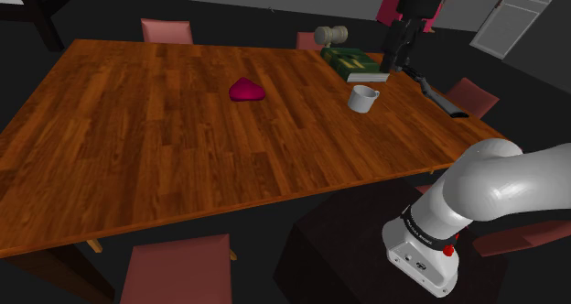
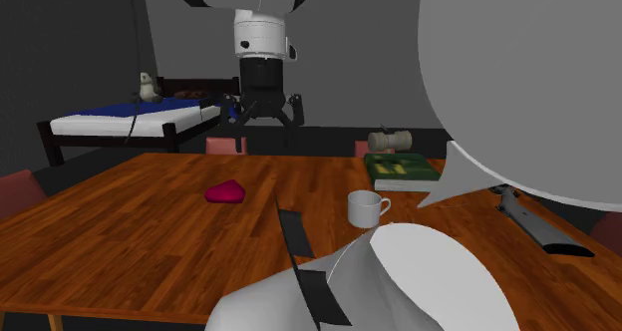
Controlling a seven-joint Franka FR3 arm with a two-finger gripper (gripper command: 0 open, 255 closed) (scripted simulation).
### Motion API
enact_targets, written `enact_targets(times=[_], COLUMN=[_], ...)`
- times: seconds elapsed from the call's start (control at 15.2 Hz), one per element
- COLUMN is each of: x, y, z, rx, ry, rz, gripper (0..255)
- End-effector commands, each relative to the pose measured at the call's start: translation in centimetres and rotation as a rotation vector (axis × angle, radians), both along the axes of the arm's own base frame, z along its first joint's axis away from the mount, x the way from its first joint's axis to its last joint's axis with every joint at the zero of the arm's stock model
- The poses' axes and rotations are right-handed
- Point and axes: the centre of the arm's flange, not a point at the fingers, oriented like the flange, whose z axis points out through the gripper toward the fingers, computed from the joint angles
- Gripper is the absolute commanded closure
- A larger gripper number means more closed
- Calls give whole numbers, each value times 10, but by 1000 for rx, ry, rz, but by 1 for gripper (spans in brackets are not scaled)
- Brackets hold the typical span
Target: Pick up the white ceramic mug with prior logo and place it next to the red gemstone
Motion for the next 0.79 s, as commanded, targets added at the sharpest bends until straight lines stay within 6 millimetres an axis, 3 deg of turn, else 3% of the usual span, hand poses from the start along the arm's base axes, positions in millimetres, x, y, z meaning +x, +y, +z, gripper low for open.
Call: enact_targets(times=[0.0,0.73], x=[0,64], y=[0,-90], z=[0,-88], rx=[0,-46], ry=[0,7], rz=[0,18], gripper=[0,0])
